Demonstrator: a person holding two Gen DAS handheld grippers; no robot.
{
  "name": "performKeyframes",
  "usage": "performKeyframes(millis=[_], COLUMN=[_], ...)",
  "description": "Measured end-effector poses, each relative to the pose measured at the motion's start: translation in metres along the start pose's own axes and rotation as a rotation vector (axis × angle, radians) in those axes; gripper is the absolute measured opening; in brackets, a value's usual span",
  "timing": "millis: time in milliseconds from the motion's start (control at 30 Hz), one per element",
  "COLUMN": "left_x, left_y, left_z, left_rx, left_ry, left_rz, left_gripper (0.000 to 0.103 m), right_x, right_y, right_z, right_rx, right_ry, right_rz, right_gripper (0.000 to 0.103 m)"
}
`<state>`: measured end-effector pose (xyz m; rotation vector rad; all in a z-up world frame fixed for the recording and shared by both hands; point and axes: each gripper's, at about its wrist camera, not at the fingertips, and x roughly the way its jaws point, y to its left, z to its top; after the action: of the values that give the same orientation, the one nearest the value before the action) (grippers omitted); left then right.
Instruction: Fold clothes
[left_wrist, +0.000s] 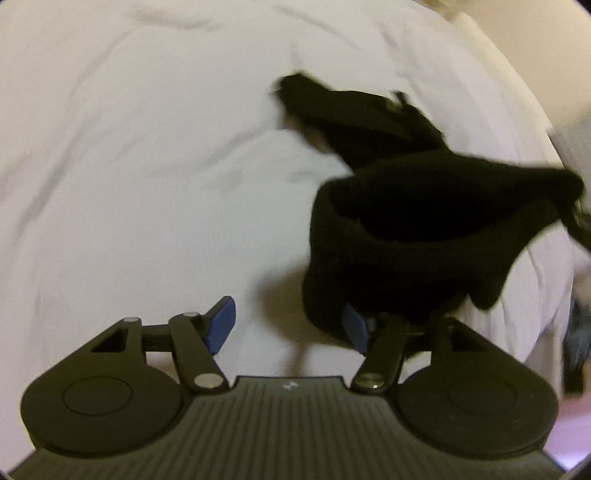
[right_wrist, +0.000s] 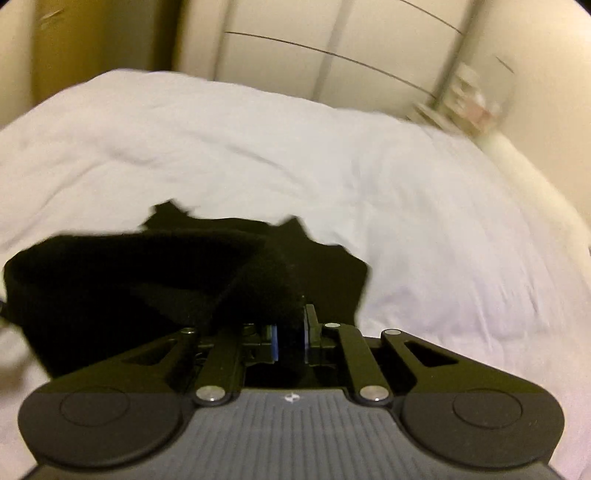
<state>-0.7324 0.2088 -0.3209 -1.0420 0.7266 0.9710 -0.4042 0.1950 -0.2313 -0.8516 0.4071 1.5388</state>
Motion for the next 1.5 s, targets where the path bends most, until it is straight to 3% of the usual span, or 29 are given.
performKeyframes(millis=[167, 267, 333, 400, 533, 567, 667, 800, 833, 900, 1033, 1133, 1300, 1500], left_x=[-0.009, -0.004, 0.001, 0.011, 0.025, 0.021, 0.009, 0.018, 0.022, 0.025, 0.005, -0.033, -0.128, -0.245], left_y=[-0.047, -0.07, -0.082, -0.085, -0.078, -0.079, -0.09, -0.102, -0.105, -0.113, -0.134, -0.15, -0.179, -0.247], left_z=[0.007, 0.009, 0.007, 0.001, 0.0, -0.003, -0.016, -0.025, -0.024, -0.025, -0.031, -0.026, 0.003, 0.022], left_rx=[0.246, 0.331, 0.364, 0.374, 0.372, 0.387, 0.454, 0.521, 0.535, 0.572, 0.584, 0.502, 0.366, 0.412], left_ry=[-0.042, -0.057, -0.08, -0.092, -0.075, -0.074, -0.091, -0.11, -0.114, -0.127, -0.186, -0.272, -0.506, -0.783], left_rz=[-0.025, -0.012, 0.026, 0.083, 0.122, 0.1, 0.057, 0.177, 0.202, 0.262, 0.344, 0.363, 0.38, 0.437], left_gripper=[0.059, 0.058, 0.052, 0.039, 0.036, 0.037, 0.052, 0.051, 0.048, 0.022, 0.013, 0.012, 0.011, 0.011], right_x=[-0.001, -0.003, -0.005, -0.006, -0.004, -0.003, -0.001, 0.005, 0.006, 0.008, 0.005, -0.018, -0.081, -0.182], right_y=[-0.021, -0.028, -0.033, -0.038, -0.042, -0.043, -0.05, -0.061, -0.062, -0.064, -0.073, -0.085, -0.117, -0.168], right_z=[-0.01, -0.011, -0.012, -0.012, -0.012, -0.012, -0.009, -0.005, -0.005, -0.006, -0.007, 0.001, 0.038, 0.094], right_rx=[0.097, 0.121, 0.136, 0.152, 0.154, 0.152, 0.158, 0.165, 0.152, 0.125, 0.101, 0.079, 0.032, -0.035], right_ry=[0.074, 0.08, 0.083, 0.087, 0.091, 0.092, 0.085, 0.081, 0.08, 0.078, 0.057, -0.022, -0.234, -0.52], right_rz=[0.008, 0.005, 0.003, 0.001, 0.012, 0.016, 0.029, 0.071, 0.081, 0.101, 0.15, 0.188, 0.241, 0.246], right_gripper=[0.009, 0.009, 0.01, 0.01, 0.01, 0.01, 0.01, 0.01, 0.01, 0.01, 0.01, 0.01, 0.009, 0.009])
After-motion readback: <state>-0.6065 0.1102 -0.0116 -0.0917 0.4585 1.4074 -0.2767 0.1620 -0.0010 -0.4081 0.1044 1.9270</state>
